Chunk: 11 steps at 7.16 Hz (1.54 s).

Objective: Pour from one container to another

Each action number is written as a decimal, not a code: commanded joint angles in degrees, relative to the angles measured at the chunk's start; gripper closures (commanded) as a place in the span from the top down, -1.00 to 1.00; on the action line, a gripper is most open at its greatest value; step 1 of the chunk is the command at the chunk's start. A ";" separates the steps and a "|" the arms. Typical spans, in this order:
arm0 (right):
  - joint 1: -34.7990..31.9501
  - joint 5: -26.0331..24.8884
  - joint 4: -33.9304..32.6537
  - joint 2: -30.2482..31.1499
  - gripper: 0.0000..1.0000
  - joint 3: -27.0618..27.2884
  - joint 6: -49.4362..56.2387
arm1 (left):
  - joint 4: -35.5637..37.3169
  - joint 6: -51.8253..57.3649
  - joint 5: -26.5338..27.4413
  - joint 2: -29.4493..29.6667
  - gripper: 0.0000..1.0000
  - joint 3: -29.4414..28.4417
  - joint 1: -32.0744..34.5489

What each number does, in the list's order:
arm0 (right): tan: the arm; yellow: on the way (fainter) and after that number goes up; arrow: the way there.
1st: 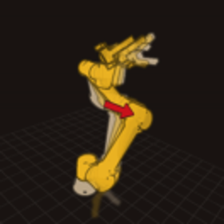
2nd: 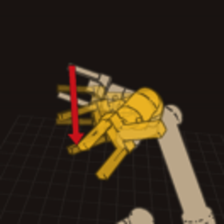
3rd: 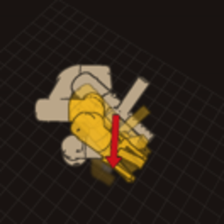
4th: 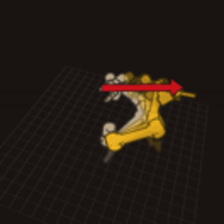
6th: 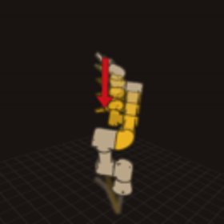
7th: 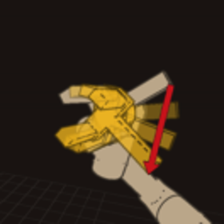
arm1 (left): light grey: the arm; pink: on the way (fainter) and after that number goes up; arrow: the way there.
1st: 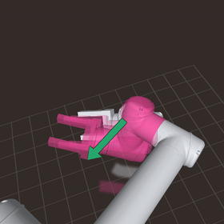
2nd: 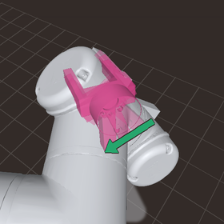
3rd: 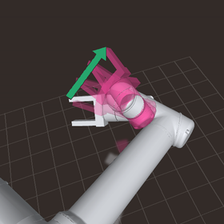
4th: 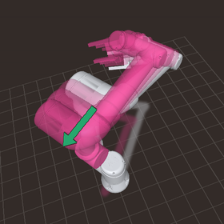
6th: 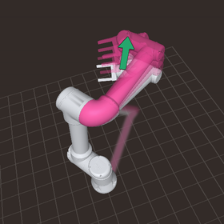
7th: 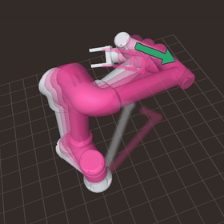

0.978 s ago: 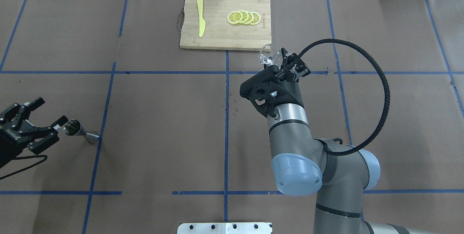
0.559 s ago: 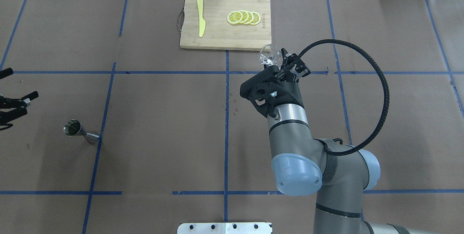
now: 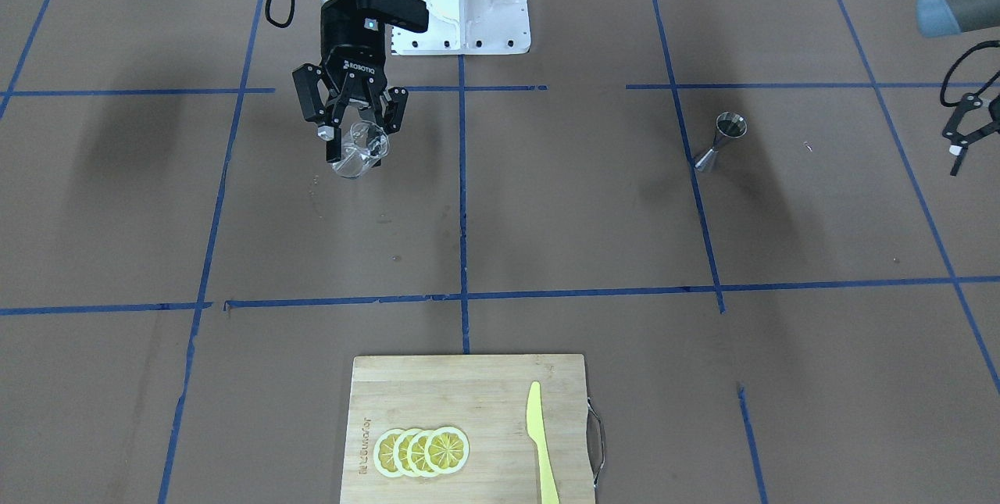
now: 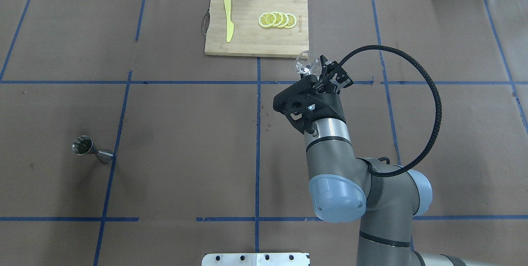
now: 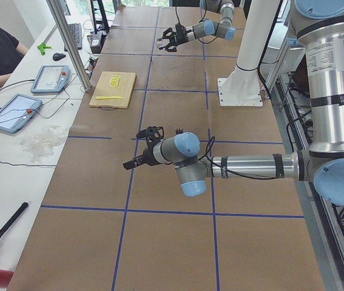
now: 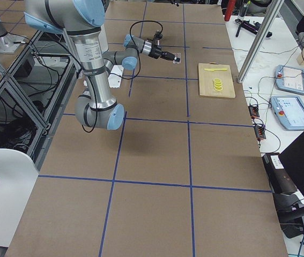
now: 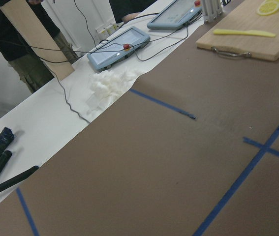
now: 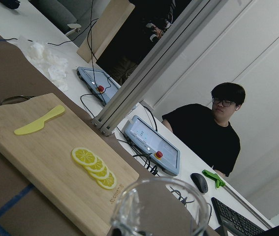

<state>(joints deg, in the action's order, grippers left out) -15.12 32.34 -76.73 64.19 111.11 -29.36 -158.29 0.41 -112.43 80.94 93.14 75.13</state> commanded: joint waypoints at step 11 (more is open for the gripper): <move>0.35 0.70 10.30 4.25 -1.00 -0.10 -3.96 | 61.08 5.21 -21.59 2.66 1.00 2.39 17.42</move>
<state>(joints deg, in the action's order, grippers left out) -14.91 32.92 -72.43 65.97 111.25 -32.89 -97.24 5.60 -132.10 84.67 94.68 92.58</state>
